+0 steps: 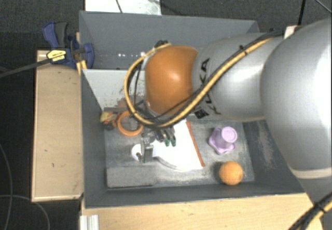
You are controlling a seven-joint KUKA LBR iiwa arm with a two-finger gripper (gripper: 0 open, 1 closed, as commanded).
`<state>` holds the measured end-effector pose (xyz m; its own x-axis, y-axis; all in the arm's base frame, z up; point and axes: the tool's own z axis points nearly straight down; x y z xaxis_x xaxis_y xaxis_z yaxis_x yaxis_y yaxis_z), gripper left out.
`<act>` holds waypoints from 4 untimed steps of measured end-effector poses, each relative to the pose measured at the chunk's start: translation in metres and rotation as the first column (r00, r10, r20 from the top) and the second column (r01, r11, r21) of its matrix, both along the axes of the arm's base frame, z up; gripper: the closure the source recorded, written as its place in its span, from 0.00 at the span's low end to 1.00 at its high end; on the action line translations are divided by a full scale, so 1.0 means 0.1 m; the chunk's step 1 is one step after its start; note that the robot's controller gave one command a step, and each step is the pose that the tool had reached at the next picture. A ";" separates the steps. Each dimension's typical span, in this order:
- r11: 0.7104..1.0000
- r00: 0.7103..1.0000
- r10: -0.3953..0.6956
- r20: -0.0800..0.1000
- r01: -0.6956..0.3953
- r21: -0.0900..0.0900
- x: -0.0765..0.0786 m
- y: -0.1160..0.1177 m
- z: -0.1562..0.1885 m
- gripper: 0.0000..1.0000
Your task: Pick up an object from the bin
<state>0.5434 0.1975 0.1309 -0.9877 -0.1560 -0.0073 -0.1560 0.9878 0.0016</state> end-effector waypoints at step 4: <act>1.000 1.000 0.012 -0.007 -0.012 -0.002 -0.05 -0.48 -0.61 1.00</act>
Offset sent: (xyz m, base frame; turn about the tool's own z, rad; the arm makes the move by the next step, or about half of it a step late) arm 0.0002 -0.0314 -0.0609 0.1081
